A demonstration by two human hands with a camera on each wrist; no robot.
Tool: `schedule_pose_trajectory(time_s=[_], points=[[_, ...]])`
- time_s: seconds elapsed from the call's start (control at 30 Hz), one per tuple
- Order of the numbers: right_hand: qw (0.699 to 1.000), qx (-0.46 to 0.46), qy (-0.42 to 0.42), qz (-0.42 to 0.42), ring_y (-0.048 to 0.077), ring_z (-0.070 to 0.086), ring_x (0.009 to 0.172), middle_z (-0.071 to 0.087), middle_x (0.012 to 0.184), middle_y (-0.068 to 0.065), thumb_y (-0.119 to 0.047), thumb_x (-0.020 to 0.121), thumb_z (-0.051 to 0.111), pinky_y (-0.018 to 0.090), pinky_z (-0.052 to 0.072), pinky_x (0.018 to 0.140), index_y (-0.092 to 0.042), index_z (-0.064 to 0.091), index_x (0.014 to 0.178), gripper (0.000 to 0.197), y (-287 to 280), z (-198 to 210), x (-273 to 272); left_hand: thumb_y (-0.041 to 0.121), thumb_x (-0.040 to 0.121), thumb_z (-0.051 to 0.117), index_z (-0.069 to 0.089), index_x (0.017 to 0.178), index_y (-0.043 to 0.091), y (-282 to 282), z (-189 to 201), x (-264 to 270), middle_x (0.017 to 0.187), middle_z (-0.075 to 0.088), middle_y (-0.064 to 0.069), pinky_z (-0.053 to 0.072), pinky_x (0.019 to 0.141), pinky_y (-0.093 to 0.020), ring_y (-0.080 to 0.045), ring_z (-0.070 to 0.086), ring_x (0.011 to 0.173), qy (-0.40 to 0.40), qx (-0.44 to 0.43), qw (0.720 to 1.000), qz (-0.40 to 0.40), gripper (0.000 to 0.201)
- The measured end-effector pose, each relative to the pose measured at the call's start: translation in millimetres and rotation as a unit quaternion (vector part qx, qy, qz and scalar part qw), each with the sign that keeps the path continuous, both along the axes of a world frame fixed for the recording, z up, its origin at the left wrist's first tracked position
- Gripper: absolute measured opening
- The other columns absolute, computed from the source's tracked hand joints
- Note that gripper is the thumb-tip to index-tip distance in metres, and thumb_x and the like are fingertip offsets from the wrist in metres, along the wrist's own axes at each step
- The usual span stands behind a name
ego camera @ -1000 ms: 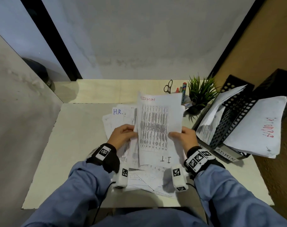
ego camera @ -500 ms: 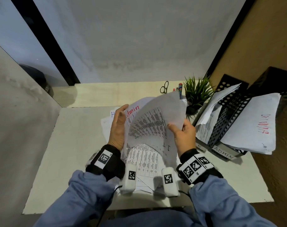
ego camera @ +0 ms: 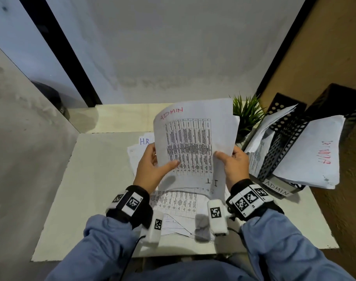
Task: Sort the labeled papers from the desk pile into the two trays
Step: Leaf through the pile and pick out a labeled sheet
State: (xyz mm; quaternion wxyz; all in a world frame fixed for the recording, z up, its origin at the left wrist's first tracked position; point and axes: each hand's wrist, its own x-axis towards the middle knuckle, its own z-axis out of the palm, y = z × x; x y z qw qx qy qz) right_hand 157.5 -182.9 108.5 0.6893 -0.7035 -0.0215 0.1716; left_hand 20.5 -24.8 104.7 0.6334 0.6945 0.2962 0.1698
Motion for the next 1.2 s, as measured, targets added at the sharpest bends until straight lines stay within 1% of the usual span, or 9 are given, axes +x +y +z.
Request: schedule_pose_trajectory(time_s=[0.2, 0.33, 0.5, 0.63, 0.8, 0.9, 1.0, 1.1, 1.2], points=[[0.999, 0.037, -0.029, 0.027, 0.019, 0.063, 0.091, 0.067, 0.093, -0.001, 0.001, 0.08, 0.067, 0.024, 0.05, 0.075, -0.022, 0.06, 0.086, 0.025, 0.1, 18.9, -12.4, 0.026, 0.08, 0.073, 0.058, 0.121, 0.016, 3.5, 19.1, 10.0, 0.114, 0.067, -0.001, 0.051, 0.092, -0.033, -0.013, 0.062, 0.108, -0.084, 0.044, 0.993, 0.064, 0.045], [0.998, 0.007, 0.012, 0.062, 0.009, 0.057, 0.075, 0.061, 0.08, -0.002, 0.008, 0.079, 0.065, 0.014, 0.048, 0.058, -0.02, 0.055, 0.078, 0.029, -5.3, 6.8, -33.7, 0.028, 0.081, 0.072, 0.06, 0.115, 0.017, 1.2, -11.3, 3.8, 0.105, 0.069, -0.001, 0.053, 0.086, -0.037, -0.017, 0.065, 0.101, 0.021, 0.038, 0.998, 0.037, 0.037], [0.996, -0.046, 0.058, 0.049, 0.009, 0.06, 0.071, 0.063, 0.077, -0.004, 0.004, 0.083, 0.063, 0.008, 0.044, 0.055, -0.015, 0.058, 0.081, 0.02, -17.8, -17.2, -39.7, 0.031, 0.091, 0.058, 0.062, 0.083, -0.001, -9.1, -28.7, 2.0, 0.071, 0.063, -0.022, 0.049, 0.061, -0.032, -0.025, 0.059, 0.063, 0.117, 0.075, 0.99, -0.017, 0.033], [0.998, -0.047, -0.031, 0.027, -0.007, 0.055, 0.054, 0.061, 0.056, -0.017, 0.001, 0.085, 0.062, 0.005, 0.041, 0.048, -0.02, 0.055, 0.07, 0.026, -43.6, 11.1, -11.7, 0.033, 0.093, 0.055, 0.052, 0.068, 0.004, -23.9, 19.4, 24.8, 0.055, 0.038, -0.006, 0.032, 0.051, -0.024, -0.016, 0.039, 0.052, 0.08, 0.113, 0.988, -0.072, 0.038], [0.977, -0.062, -0.18, -0.092, 0.013, 0.062, 0.085, 0.067, 0.096, 0.006, -0.002, 0.084, 0.063, 0.021, 0.052, 0.077, -0.013, 0.064, 0.107, 0.026, -105.1, 42.2, 33.4, 0.022, 0.093, 0.057, 0.045, 0.06, 0.005, -58.1, 71.8, 68.1, 0.056, 0.038, -0.007, 0.027, 0.055, -0.026, -0.015, 0.035, 0.053, -0.01, 0.156, 0.98, -0.121, 0.039], [0.925, -0.19, -0.235, -0.232, 0.025, 0.052, 0.108, 0.054, 0.115, 0.009, -0.014, 0.08, 0.067, 0.04, 0.047, 0.091, -0.015, 0.056, 0.123, 0.044, -144.8, 38.1, 51.4, 0.006, 0.091, 0.055, 0.042, 0.052, 0.027, -89.4, 91.6, 91.6, 0.046, 0.038, 0.012, 0.026, 0.046, -0.016, -0.004, 0.033, 0.042, -0.059, 0.197, 0.969, -0.139, 0.046], [0.896, -0.338, -0.076, -0.276, 0.035, 0.028, 0.134, 0.033, 0.145, 0.017, -0.03, 0.078, 0.072, 0.048, 0.028, 0.107, -0.012, 0.033, 0.144, 0.079, -173.2, 26.8, 61.4, 0.0, 0.091, 0.053, 0.049, 0.057, 0.023, -124.4, 104.4, 111.1, 0.048, 0.04, 0.012, 0.027, 0.043, -0.008, 0.003, 0.041, 0.043, -0.101, 0.265, 0.949, -0.137, 0.041], [0.919, -0.318, 0.043, -0.231, 0.033, 0.052, 0.117, 0.055, 0.13, 0.02, -0.035, 0.076, 0.075, 0.037, 0.043, 0.091, -0.002, 0.054, 0.127, 0.064, -186.1, 10.7, 66.2, 0.002, 0.091, 0.049, 0.068, 0.1, 0.007, -154.2, 104.9, 131.9, 0.068, 0.061, -0.004, 0.034, 0.051, -0.002, 0.002, 0.05, 0.054, -0.109, 0.302, 0.935, -0.152, 0.022], [0.945, -0.24, 0.007, -0.223, 0.024, 0.061, 0.085, 0.068, 0.104, 0.017, -0.012, 0.079, 0.071, 0.028, 0.043, 0.073, 0.001, 0.066, 0.103, 0.028, -189.6, 1.9, 72.9, 0.002, 0.084, 0.046, 0.058, 0.123, 0.015, -178.8, 101.0, 150.1, 0.095, 0.069, -0.016, 0.056, 0.07, -0.034, -0.031, 0.064, 0.081, -0.076, 0.334, 0.921, -0.184, 0.043]])
